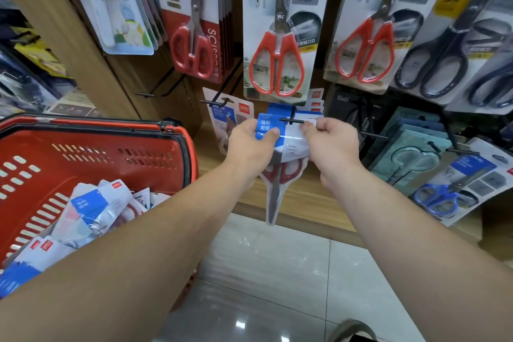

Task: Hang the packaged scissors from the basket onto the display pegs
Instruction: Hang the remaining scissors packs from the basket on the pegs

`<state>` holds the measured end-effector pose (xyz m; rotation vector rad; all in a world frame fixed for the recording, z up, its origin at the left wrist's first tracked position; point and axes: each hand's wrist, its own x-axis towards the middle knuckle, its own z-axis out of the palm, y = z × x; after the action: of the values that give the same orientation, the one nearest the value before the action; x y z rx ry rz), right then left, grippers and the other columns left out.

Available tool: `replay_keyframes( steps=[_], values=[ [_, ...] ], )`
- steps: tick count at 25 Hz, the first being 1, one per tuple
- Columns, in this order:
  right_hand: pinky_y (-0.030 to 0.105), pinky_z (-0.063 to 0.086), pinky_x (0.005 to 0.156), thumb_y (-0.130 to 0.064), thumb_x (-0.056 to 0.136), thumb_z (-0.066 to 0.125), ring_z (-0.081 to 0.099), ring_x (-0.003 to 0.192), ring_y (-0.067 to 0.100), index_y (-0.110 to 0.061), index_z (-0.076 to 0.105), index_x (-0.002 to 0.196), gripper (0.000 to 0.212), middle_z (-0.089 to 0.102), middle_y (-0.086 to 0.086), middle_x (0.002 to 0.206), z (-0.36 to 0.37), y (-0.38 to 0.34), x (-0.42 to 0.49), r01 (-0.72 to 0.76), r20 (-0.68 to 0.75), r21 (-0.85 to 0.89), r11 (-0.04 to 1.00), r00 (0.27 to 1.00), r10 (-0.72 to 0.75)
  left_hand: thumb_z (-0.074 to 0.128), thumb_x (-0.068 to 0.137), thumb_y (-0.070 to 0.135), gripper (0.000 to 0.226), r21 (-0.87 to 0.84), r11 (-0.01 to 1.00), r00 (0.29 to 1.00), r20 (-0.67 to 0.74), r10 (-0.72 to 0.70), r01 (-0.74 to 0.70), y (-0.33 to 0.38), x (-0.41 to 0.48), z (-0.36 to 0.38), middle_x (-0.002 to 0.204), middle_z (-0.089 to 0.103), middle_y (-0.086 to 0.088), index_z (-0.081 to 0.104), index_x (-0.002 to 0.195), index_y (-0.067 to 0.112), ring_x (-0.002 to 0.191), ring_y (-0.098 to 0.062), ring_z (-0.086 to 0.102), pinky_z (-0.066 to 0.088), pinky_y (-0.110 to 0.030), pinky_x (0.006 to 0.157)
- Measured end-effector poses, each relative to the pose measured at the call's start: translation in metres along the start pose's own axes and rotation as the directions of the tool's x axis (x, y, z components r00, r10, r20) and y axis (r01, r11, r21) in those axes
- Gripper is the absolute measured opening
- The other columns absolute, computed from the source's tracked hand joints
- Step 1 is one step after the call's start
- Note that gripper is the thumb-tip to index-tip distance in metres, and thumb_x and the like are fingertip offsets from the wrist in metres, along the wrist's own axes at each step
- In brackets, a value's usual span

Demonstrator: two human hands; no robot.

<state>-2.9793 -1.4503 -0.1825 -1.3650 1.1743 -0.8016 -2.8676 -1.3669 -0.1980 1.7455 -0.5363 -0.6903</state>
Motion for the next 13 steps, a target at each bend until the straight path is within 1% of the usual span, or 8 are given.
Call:
replay_keyframes(
  steps=[1, 3, 4, 6, 8, 10, 13],
  values=[
    [0.029, 0.056, 0.068, -0.021, 0.100, 0.069, 0.066, 0.066, 0.009, -0.011, 0.075, 0.089, 0.016, 0.074, 0.005, 0.079, 0.000, 0.001, 0.001, 0.017, -0.022, -0.009, 1.000, 1.000, -0.018, 0.070, 0.101, 0.030, 0.011, -0.001, 1.000, 1.000, 0.004, 0.005, -0.005, 0.000, 0.001, 0.001, 0.102, 0.079, 0.001, 0.068, 0.110, 0.024, 0.093, -0.015, 0.078, 0.066, -0.041, 0.083],
    [0.022, 0.048, 0.060, -0.022, 0.102, 0.066, 0.060, 0.055, -0.001, -0.013, 0.073, 0.094, 0.013, 0.068, -0.004, 0.072, -0.001, 0.003, 0.002, 0.036, -0.069, -0.010, 0.999, 0.997, -0.036, 0.069, 0.102, 0.027, 0.011, -0.034, 0.999, 0.999, 0.036, 0.033, -0.032, 0.001, 0.000, 0.004, 0.101, 0.080, 0.001, 0.069, 0.111, 0.020, 0.092, -0.013, 0.079, 0.066, -0.037, 0.082],
    [0.020, 0.046, 0.058, -0.022, 0.102, 0.065, 0.059, 0.054, -0.002, -0.014, 0.071, 0.095, 0.012, 0.066, -0.006, 0.071, -0.001, 0.003, 0.003, 0.036, -0.084, -0.010, 0.999, 0.996, -0.037, 0.069, 0.102, 0.025, 0.012, -0.056, 0.998, 0.998, 0.052, 0.045, -0.042, 0.001, -0.001, 0.006, 0.101, 0.080, 0.001, 0.069, 0.113, 0.018, 0.091, -0.011, 0.079, 0.066, -0.034, 0.081],
    [0.018, 0.045, 0.055, -0.022, 0.103, 0.064, 0.057, 0.058, 0.003, -0.015, 0.069, 0.096, 0.011, 0.063, -0.006, 0.072, -0.001, 0.006, 0.003, 0.036, -0.084, -0.024, 0.999, 0.996, -0.038, 0.068, 0.103, 0.025, 0.015, -0.076, 0.996, 0.997, 0.056, 0.060, -0.056, 0.001, -0.003, 0.008, 0.100, 0.080, 0.000, 0.070, 0.113, 0.015, 0.090, -0.010, 0.079, 0.066, -0.031, 0.079],
    [0.020, 0.044, 0.057, -0.022, 0.102, 0.064, 0.056, 0.060, 0.006, -0.016, 0.067, 0.095, 0.010, 0.063, -0.005, 0.073, 0.001, 0.008, 0.002, 0.047, -0.065, -0.039, 0.998, 0.997, -0.049, 0.070, 0.102, 0.028, 0.018, -0.097, 0.993, 0.997, 0.045, 0.070, -0.065, 0.001, -0.005, 0.006, 0.098, 0.081, -0.003, 0.073, 0.111, 0.012, 0.088, -0.013, 0.079, 0.066, -0.034, 0.079],
    [0.023, 0.045, 0.061, -0.022, 0.102, 0.065, 0.059, 0.063, 0.008, -0.017, 0.067, 0.093, 0.010, 0.065, -0.004, 0.075, 0.003, 0.010, 0.001, 0.058, -0.064, -0.032, 0.998, 0.996, -0.059, 0.072, 0.100, 0.025, 0.016, -0.124, 0.991, 0.997, 0.041, 0.062, -0.057, 0.003, -0.002, 0.006, 0.099, 0.081, -0.006, 0.074, 0.110, 0.012, 0.089, -0.016, 0.080, 0.067, -0.036, 0.079],
    [0.021, 0.049, 0.059, -0.020, 0.102, 0.065, 0.061, 0.059, 0.002, -0.016, 0.066, 0.093, 0.010, 0.066, -0.004, 0.076, 0.000, 0.008, 0.001, 0.063, -0.081, -0.002, 0.998, 0.995, -0.063, 0.072, 0.100, 0.014, 0.013, -0.175, 0.984, 0.997, 0.064, 0.034, -0.023, 0.013, 0.001, 0.008, 0.101, 0.080, -0.006, 0.073, 0.112, 0.013, 0.089, -0.016, 0.080, 0.067, -0.032, 0.076]
  ],
)
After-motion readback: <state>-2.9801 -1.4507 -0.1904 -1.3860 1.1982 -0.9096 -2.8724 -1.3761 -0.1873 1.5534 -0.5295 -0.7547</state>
